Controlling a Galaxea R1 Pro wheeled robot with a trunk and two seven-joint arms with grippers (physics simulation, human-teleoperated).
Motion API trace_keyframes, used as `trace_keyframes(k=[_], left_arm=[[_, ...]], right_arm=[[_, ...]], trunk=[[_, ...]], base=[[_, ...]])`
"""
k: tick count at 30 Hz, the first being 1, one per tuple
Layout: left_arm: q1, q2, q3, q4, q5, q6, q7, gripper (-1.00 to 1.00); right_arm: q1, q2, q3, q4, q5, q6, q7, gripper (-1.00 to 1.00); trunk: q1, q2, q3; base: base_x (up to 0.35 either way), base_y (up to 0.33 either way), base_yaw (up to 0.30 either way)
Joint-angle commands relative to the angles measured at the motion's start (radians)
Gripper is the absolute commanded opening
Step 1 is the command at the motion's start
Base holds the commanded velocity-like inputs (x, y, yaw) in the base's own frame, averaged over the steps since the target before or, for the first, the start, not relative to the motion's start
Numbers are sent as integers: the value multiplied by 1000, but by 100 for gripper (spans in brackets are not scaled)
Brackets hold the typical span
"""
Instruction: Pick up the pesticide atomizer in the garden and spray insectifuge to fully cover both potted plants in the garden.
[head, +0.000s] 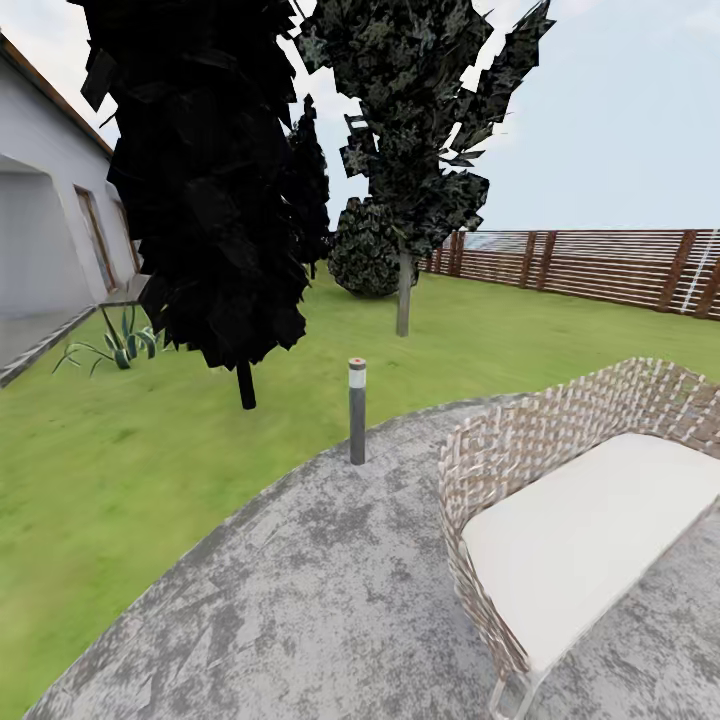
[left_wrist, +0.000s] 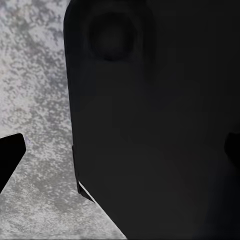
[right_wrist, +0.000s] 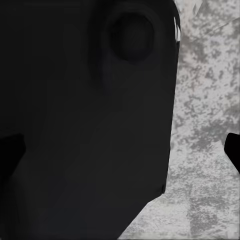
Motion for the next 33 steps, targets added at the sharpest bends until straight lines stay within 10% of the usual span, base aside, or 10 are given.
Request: trace_keyframes(k=[1, 11, 33], left_arm=[[0, 0, 0, 0, 0, 0, 0, 100], [0, -2, -1, -10, -2, -10, -3, 100], [0, -2, 0, -11, -2, -132, -3, 100]], right_arm=[[0, 0, 0, 0, 0, 0, 0, 100], [-22, 39, 0, -43, 0, -20, -3, 100], [-34, 34, -1, -108, 0, -99, -5, 100]], trunk=[[0, 0, 0], [0, 0, 0], [0, 0, 0]], base=[[0, 0, 0], [0, 0, 0], [0, 0, 0]])
